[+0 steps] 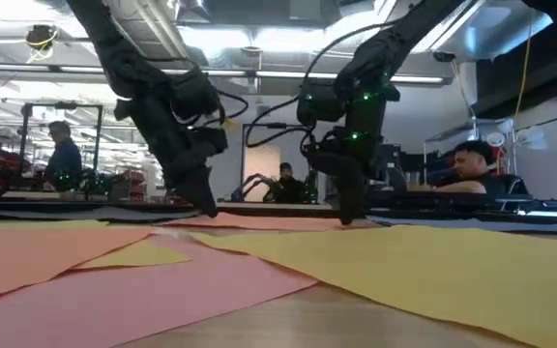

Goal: Organize paper
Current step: Stack the orange on top of the other orange paper

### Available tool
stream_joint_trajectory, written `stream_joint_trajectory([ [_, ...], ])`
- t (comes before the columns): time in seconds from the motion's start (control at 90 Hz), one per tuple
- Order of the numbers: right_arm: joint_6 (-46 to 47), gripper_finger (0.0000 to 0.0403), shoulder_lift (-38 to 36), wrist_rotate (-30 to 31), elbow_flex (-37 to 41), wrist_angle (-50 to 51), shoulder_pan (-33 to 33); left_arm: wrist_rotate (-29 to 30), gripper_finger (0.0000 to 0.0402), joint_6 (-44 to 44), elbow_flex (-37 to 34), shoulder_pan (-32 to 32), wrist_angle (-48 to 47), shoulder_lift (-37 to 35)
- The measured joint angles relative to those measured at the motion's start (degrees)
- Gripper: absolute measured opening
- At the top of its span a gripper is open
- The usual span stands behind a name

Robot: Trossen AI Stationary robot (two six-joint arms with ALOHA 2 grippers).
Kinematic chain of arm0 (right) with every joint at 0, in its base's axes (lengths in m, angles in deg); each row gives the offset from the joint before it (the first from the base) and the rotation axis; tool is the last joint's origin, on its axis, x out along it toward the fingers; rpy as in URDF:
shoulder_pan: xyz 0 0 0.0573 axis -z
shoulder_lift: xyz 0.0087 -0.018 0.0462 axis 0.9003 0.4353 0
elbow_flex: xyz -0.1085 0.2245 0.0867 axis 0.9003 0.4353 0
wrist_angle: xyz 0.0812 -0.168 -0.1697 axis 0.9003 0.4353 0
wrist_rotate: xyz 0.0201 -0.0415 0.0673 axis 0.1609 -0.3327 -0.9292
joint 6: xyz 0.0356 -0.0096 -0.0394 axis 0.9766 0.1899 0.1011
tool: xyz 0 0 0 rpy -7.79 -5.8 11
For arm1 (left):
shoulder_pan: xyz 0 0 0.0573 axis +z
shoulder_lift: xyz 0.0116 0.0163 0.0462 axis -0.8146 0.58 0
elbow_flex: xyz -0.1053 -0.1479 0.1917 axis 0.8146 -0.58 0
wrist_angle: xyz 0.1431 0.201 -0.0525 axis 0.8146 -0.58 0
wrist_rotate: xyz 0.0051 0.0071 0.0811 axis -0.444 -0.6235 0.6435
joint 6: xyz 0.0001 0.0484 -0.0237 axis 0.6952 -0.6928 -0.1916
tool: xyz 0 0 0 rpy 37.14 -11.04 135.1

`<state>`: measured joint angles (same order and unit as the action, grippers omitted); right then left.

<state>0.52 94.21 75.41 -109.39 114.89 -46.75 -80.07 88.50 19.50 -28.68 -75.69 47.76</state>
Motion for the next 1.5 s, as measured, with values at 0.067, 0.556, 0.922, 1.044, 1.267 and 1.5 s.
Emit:
stream_joint_trajectory([
  [0.067, 0.4, 0.0, 0.0, 0.0, 0.0, -0.1, -0.8, -1.5, 0.0, 0.0, 0.5, 0.0, 1.0, 1.3],
  [0.556, 1.1, 0.0, 0.1, -0.4, 0.0, -0.6, -4.1, -3.6, 0.0, -0.8, 4.7, 0.2, 3.5, 3.8],
  [0.922, 1.2, 0.0, 0.2, 0.6, 0.1, -0.8, -4.1, -4.4, 0.0, -0.5, 4.7, -3.5, 7.8, 4.7],
  [1.044, 1.2, 0.0, 0.2, 0.6, 0.1, -1.4, -4.3, -4.4, 0.0, -0.7, 4.9, -1.3, 10.7, 6.9],
  [1.267, 1.1, 0.0, 0.2, 0.6, 0.1, -1.6, -4.3, -6.0, 0.0, -1.3, 6.8, 1.9, 11.5, 11.1],
  [1.5, 1.1, 0.0, 0.2, 0.6, 0.0, -1.6, -4.7, -6.1, 0.0, -1.4, 10.1, 5.4, 9.1, 13.2],
])
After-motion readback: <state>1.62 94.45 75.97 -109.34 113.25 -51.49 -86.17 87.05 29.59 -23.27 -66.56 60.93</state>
